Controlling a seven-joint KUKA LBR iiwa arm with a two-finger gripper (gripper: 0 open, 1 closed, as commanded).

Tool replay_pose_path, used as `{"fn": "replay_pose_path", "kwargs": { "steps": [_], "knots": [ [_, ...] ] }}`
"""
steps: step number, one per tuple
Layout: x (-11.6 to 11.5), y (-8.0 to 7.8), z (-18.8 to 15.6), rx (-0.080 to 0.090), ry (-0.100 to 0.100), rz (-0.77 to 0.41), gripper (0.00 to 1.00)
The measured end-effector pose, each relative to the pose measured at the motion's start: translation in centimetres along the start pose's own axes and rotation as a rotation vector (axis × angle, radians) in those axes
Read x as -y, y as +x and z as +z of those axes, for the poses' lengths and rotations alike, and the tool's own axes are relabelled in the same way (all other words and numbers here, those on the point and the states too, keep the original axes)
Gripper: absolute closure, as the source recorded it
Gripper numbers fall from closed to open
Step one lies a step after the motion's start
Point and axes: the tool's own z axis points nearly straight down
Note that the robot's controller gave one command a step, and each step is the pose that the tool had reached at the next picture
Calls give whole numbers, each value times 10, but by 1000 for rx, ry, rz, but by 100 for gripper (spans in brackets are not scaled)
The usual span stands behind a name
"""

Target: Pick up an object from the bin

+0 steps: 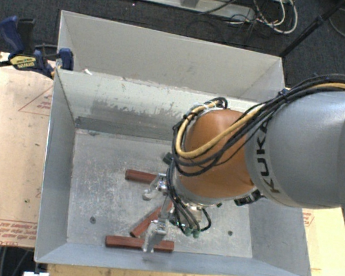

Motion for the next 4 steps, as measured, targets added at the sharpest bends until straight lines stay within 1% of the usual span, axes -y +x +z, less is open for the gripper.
{"fn": "replay_pose_path", "kwargs": {
  "steps": [1, 2, 3, 4],
  "knots": [
    [1, -2, -3, 7, -1, 3, 0],
    [18, -22, 34, 15, -2, -199, 0],
    [40, -41, 69, -2, -3, -258, 0],
    [41, -43, 71, 12, -4, -291, 0]
  ]
}}
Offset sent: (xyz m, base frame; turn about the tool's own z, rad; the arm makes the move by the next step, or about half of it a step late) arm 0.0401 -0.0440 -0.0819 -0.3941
